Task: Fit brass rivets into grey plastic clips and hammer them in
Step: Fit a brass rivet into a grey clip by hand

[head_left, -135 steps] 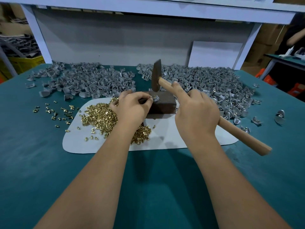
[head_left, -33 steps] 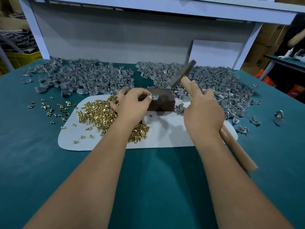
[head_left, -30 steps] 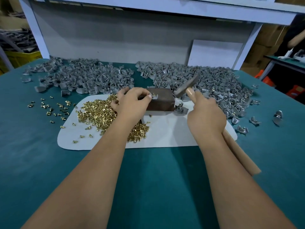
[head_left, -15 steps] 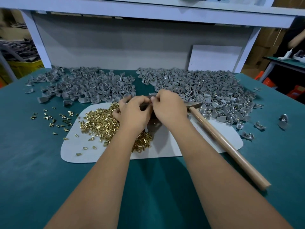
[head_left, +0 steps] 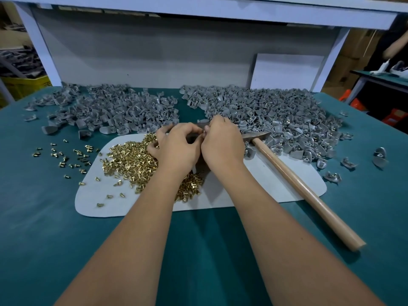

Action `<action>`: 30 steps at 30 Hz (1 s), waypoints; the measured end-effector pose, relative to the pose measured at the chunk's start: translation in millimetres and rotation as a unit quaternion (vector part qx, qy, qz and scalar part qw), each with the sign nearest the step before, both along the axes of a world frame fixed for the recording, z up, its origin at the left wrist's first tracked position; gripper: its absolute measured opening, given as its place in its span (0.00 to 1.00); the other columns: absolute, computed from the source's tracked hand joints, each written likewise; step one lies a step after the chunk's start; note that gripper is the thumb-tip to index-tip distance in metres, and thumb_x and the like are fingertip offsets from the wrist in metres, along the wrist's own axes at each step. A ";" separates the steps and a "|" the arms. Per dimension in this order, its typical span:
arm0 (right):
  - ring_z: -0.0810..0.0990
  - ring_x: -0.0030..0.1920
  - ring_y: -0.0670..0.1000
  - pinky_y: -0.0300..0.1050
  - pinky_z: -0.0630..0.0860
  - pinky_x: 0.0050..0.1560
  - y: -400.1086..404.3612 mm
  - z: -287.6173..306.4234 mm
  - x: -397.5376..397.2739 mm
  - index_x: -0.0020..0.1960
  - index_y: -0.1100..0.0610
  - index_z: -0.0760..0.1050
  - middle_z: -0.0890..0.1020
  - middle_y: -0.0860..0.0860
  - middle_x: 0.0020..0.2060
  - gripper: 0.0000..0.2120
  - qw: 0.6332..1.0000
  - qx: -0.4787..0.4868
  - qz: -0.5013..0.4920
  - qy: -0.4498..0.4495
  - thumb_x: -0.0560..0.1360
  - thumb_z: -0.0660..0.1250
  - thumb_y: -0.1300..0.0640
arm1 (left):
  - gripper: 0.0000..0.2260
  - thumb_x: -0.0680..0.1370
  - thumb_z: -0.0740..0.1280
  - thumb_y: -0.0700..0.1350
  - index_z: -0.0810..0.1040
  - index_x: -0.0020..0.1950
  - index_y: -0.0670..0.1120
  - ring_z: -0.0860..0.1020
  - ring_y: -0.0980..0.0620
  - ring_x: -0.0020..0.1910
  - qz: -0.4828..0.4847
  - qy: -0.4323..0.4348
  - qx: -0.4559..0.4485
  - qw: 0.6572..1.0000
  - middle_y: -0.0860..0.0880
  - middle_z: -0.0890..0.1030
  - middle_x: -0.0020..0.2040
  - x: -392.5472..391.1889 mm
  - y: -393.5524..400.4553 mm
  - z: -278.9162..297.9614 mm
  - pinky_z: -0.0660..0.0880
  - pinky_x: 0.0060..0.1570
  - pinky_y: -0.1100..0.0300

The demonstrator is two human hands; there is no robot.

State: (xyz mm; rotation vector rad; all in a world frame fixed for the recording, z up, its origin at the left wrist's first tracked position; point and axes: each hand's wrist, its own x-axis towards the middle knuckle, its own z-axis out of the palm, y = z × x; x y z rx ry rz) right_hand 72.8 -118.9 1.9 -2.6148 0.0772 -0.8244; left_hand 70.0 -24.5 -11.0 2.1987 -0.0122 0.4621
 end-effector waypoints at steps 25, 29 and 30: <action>0.77 0.41 0.48 0.45 0.72 0.43 -25.7 10.8 -9.7 0.46 0.57 0.80 0.80 0.49 0.37 0.11 0.940 0.320 0.116 0.039 0.79 0.60 0.57 | 0.10 0.77 0.68 0.56 0.74 0.36 0.64 0.59 0.53 0.69 -0.004 0.019 -0.012 1.000 0.67 0.74 0.49 -2.6 1.1 0.7 0.52 0.62 0.47; 0.78 0.43 0.47 0.42 0.73 0.44 -24.9 9.1 -8.3 0.46 0.55 0.82 0.82 0.47 0.40 0.08 0.954 0.275 0.114 0.039 0.78 0.63 0.57 | 0.10 0.77 0.68 0.57 0.74 0.35 0.65 0.59 0.53 0.68 -0.002 0.018 -0.012 1.000 0.69 0.72 0.46 -2.1 1.5 0.6 0.52 0.60 0.47; 0.78 0.44 0.46 0.42 0.72 0.44 -25.1 9.2 -8.2 0.46 0.55 0.82 0.82 0.47 0.41 0.08 0.955 0.272 0.115 0.041 0.77 0.64 0.57 | 0.10 0.77 0.68 0.56 0.74 0.35 0.65 0.59 0.53 0.68 -0.002 0.017 -0.013 1.000 0.70 0.72 0.45 -2.0 1.3 0.5 0.52 0.60 0.48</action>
